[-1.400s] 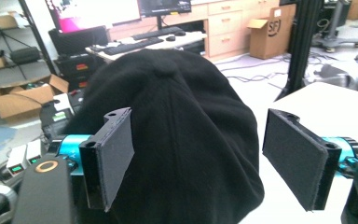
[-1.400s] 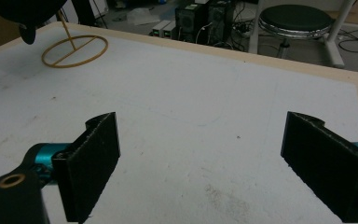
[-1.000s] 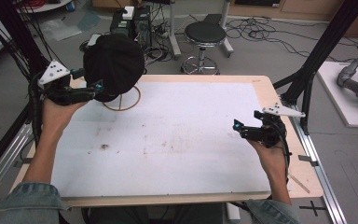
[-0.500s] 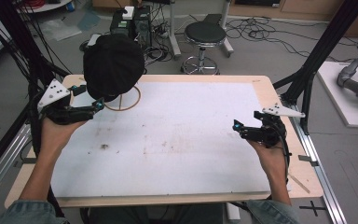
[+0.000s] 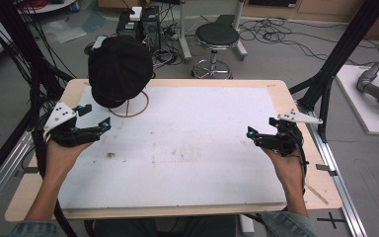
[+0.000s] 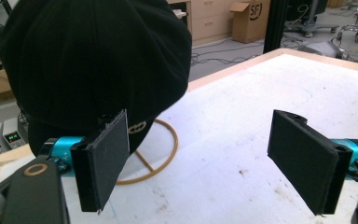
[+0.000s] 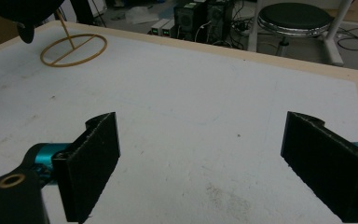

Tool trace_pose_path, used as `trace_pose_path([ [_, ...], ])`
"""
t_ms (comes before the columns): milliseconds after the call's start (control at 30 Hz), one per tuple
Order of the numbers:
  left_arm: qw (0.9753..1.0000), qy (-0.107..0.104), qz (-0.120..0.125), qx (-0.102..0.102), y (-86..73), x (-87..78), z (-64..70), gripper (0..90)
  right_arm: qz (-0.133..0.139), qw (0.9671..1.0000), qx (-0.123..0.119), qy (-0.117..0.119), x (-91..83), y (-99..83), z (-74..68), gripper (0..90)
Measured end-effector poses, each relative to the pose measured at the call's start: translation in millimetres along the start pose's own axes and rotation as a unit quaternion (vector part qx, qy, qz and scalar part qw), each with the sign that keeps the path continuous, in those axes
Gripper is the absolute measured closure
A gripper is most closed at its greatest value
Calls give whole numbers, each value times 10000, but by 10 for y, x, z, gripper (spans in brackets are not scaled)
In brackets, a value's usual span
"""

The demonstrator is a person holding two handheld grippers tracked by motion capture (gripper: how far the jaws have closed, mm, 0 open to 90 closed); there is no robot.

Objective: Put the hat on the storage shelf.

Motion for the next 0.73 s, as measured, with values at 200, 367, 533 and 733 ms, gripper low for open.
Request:
trace_pose_path([
  [200, 10000, 9, -33, -17, -115, -64, 55, 206, -14, 10000, -10, -6, 14, -11, 0, 113],
  [367, 9999, 11, -94, -40, -194, -98, 59, 206, -44, 10000, 36, 20, 41, -37, -1, 113],
  [533, 9998, 45, -117, -124, -242, -124, 26, 206, -56, 10000, 3, 29, 62, -39, -12, 113],
  [733, 9998, 41, -152, -106, -260, -123, 33, 205, -57, 10000, -14, 39, 69, -36, -18, 113],
])
Point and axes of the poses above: each handheld gripper's, and its own axes: x roughly forward along the jaws, y roughly out of its top, z roughly to its right, the point moved 4 cm from there along x, roughly forward along the jaws, and after that the axes turned 8 degrees about -x, right-handed, at the moved point
